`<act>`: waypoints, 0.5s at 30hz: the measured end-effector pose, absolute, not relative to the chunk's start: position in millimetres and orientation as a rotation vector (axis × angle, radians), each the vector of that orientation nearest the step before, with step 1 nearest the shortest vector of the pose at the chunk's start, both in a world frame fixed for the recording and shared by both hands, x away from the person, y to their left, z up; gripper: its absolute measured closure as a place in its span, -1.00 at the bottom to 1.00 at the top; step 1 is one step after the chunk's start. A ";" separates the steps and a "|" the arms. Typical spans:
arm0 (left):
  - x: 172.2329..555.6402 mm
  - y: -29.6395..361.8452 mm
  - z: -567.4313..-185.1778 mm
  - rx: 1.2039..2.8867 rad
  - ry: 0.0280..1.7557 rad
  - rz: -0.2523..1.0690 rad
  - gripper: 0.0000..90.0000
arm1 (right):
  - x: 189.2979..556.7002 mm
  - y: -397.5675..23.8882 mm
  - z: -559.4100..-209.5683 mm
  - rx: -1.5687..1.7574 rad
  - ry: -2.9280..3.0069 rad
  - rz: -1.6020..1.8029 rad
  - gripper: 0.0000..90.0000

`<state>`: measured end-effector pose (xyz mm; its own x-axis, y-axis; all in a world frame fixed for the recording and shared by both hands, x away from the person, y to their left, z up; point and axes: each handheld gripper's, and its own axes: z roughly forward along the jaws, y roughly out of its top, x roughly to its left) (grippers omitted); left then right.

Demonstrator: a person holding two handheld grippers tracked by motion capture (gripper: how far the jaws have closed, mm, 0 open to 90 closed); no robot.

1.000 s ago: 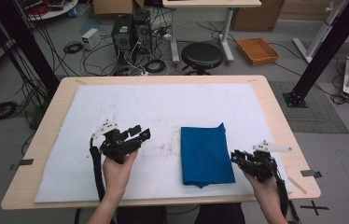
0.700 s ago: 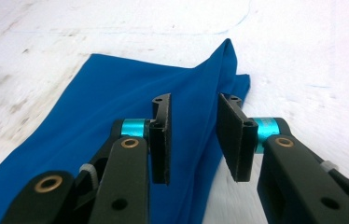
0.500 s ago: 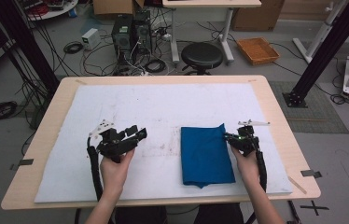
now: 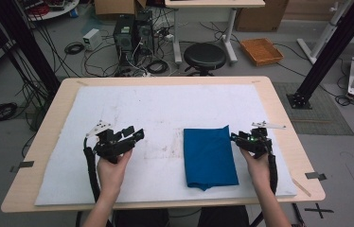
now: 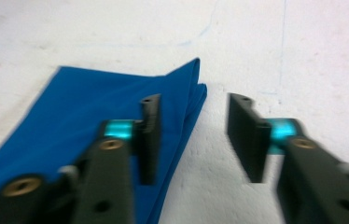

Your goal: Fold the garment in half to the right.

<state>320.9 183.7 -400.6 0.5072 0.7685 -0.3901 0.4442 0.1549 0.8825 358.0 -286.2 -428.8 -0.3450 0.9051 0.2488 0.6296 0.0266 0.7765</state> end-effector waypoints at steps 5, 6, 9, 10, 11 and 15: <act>318.7 197.4 -393.9 1.572 1.034 0.469 -0.14 | 340.5 -302.0 -416.4 1.448 1.985 1.332 -0.15; 318.0 200.2 -392.7 1.591 1.027 0.509 -0.14 | 336.9 -304.3 -414.0 1.422 1.983 1.341 -0.17; 315.5 211.0 -390.0 1.636 1.015 0.579 -0.14 | 332.2 -309.6 -405.9 1.357 2.006 1.333 -0.34; 314.7 215.2 -389.6 1.647 1.002 0.582 -0.14 | 330.4 -311.2 -402.5 1.346 2.015 1.337 -0.35; 314.2 218.8 -389.2 1.652 0.992 0.589 -0.14 | 328.1 -312.5 -399.0 1.331 2.014 1.338 -0.39; 312.5 231.0 -387.7 1.670 0.982 0.627 -0.17 | 317.8 -317.3 -386.8 1.257 1.976 1.330 -0.42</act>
<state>312.5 231.0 -387.7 0.5258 0.8482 -0.0646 0.2975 -0.1122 0.9481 317.8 -317.3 -386.8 -0.4870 0.8651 0.1204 0.4372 0.1220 0.8911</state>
